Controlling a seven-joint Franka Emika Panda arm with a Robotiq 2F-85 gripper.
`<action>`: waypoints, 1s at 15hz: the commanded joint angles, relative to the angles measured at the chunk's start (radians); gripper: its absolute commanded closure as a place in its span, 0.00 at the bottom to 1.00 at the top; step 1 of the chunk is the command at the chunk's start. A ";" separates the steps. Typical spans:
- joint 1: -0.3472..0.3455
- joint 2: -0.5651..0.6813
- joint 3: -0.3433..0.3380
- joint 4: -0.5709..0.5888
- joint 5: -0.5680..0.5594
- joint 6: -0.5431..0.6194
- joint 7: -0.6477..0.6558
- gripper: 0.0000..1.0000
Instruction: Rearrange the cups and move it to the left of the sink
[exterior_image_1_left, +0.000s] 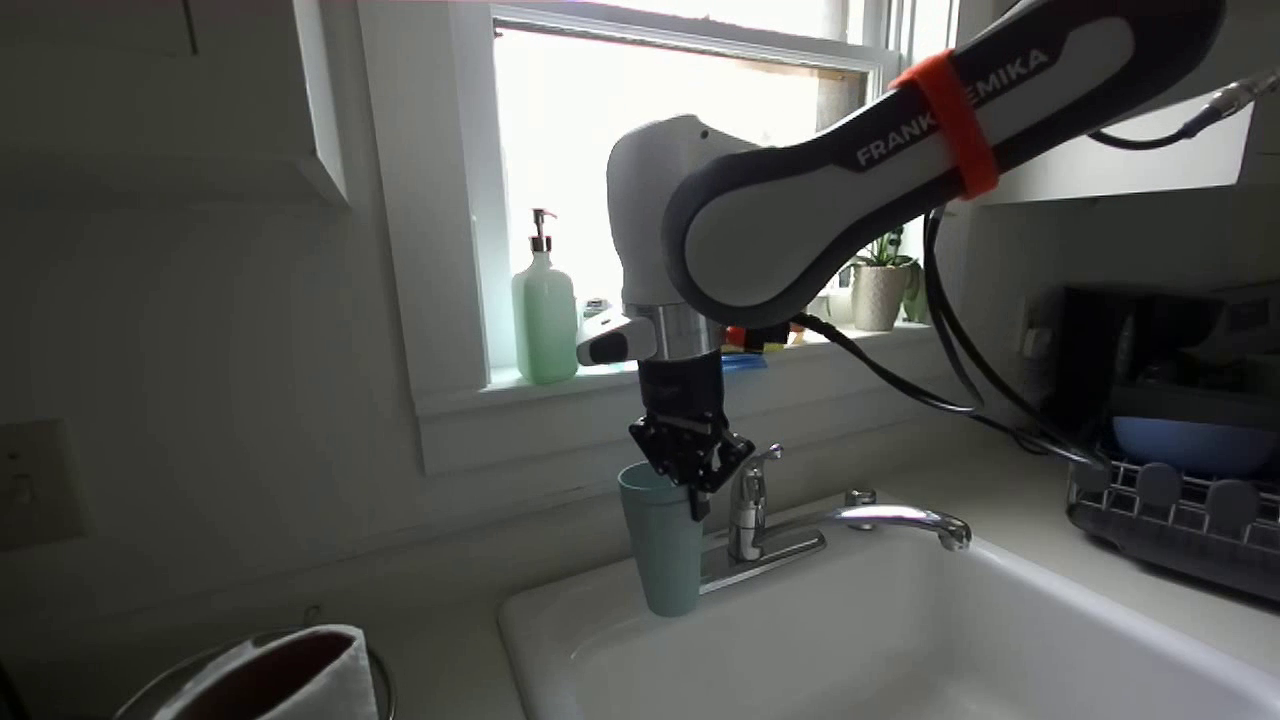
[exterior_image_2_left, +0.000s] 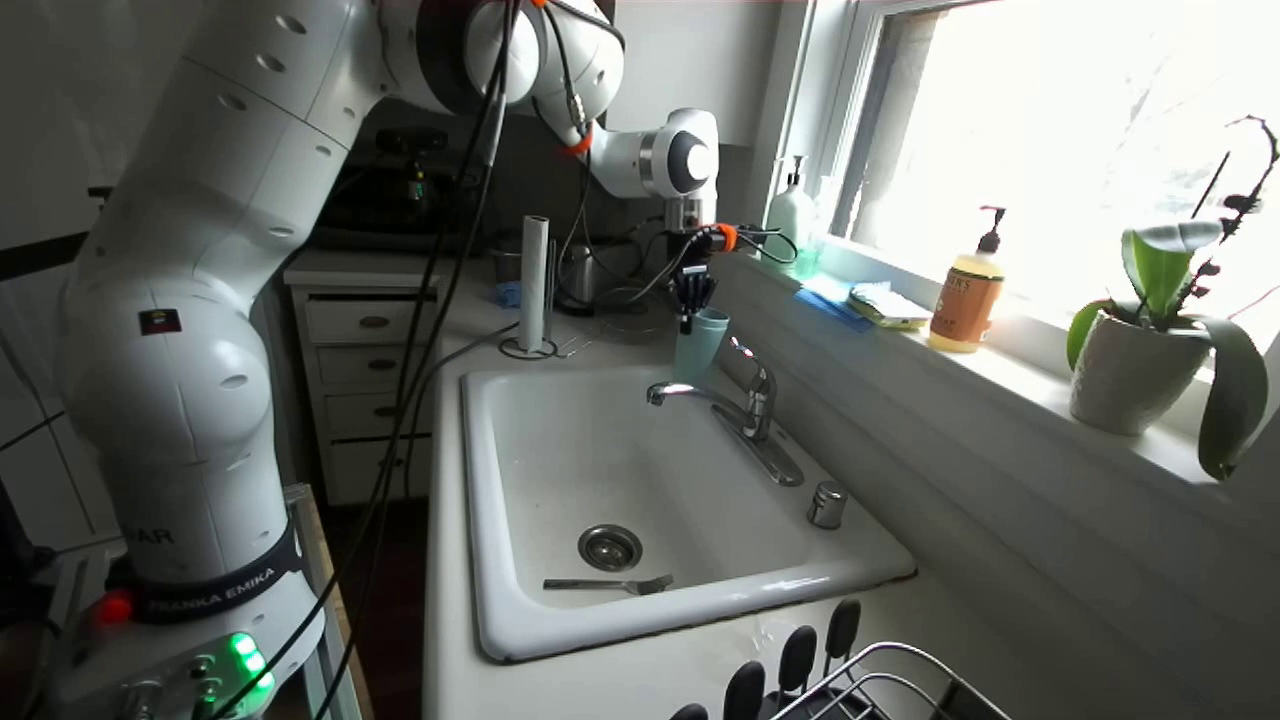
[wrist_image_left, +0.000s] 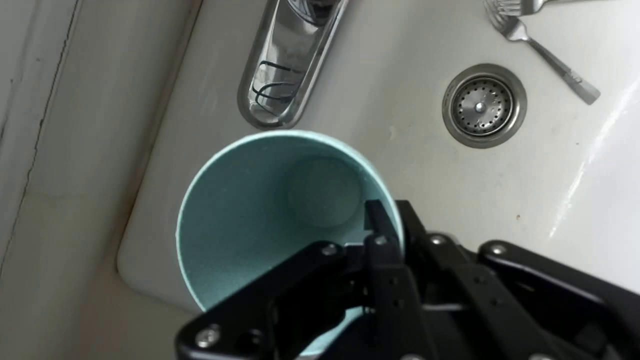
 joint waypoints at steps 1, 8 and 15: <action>0.024 0.058 -0.014 0.079 -0.054 -0.008 -0.047 0.98; 0.039 0.110 -0.020 0.121 -0.080 0.042 -0.048 0.98; 0.051 0.136 -0.039 0.124 -0.098 0.115 -0.016 0.98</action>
